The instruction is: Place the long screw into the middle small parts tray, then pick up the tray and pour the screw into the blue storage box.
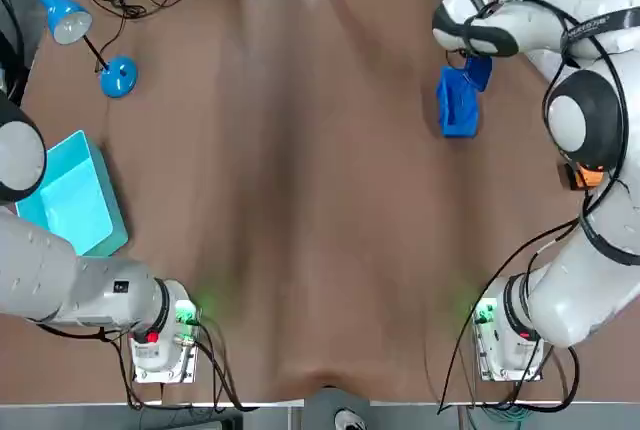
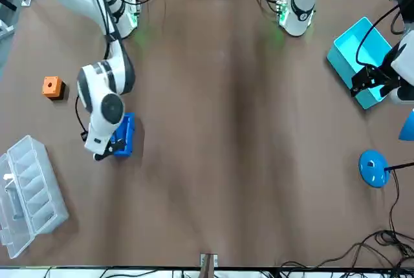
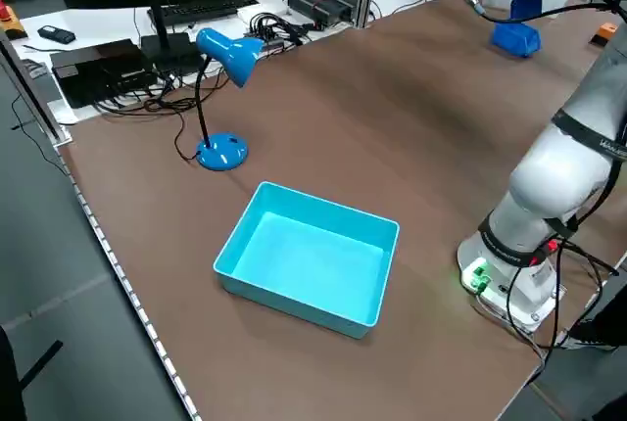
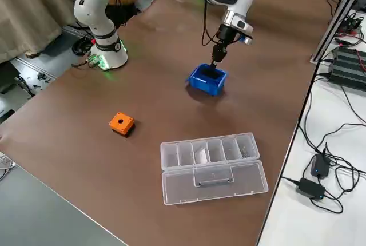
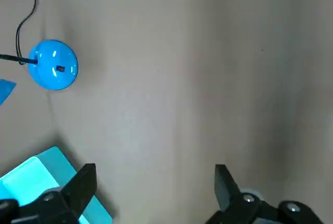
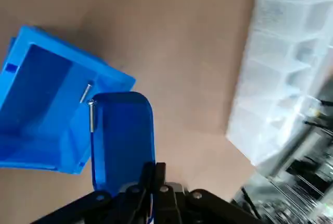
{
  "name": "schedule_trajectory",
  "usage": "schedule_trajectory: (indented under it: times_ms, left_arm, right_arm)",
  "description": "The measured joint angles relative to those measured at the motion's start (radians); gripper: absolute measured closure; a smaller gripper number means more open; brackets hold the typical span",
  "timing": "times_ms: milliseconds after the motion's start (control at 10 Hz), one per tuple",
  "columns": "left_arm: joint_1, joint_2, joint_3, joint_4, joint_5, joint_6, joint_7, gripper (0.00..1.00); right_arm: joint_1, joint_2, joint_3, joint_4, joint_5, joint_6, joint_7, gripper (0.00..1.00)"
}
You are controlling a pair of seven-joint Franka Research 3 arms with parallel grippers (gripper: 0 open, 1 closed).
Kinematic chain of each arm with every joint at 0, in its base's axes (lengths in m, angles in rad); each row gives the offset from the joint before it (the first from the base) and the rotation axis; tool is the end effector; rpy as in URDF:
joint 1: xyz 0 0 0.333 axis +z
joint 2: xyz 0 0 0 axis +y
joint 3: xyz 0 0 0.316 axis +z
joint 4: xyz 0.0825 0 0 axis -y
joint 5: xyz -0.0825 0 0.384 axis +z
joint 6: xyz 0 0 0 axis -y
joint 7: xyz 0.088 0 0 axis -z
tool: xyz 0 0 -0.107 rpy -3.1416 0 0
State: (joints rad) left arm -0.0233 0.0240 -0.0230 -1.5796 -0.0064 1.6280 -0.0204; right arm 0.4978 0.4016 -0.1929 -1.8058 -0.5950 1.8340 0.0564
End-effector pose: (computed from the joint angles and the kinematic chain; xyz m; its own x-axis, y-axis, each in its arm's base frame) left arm 0.5665 -0.0267 0.6120 0.9994 -0.0255 0.0243 -0.0257 -0.9996 0.0075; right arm 0.5923 0.1473 0.3166 0.8551 0.3581 -0.3749 0.5151 -0.6691 0.5357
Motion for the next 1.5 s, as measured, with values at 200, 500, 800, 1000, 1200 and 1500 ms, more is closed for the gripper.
schedule_trajectory:
  times_ms: [200,500,800,1000,1200,1500]
  left_arm:
    - [0.000,0.000,0.000,0.000,0.000,0.000,0.000,0.00]
    - [0.000,0.000,0.000,0.000,0.000,0.000,0.000,0.00]
    - [0.000,0.000,0.000,0.000,0.000,0.000,0.000,0.00]
    - [0.000,0.000,0.000,0.000,0.000,0.000,0.000,0.00]
    - [0.000,0.000,0.000,0.000,0.000,0.000,0.000,0.00]
    - [0.000,0.000,0.000,0.000,0.000,0.000,0.000,0.00]
  right_arm:
    - [0.039,0.000,0.000,-0.001,-0.023,-0.022,0.038,0.96]
    - [0.041,0.003,-0.004,-0.004,-0.038,-0.024,0.054,0.96]
    - [0.020,0.002,-0.010,0.034,-0.037,-0.035,0.027,0.96]
    - [0.008,-0.003,-0.011,0.091,0.048,-0.066,-0.018,0.96]
    - [-0.004,-0.004,-0.011,0.160,0.243,-0.066,-0.078,0.96]
    - [0.014,-0.005,0.001,0.256,0.582,-0.068,-0.101,0.96]
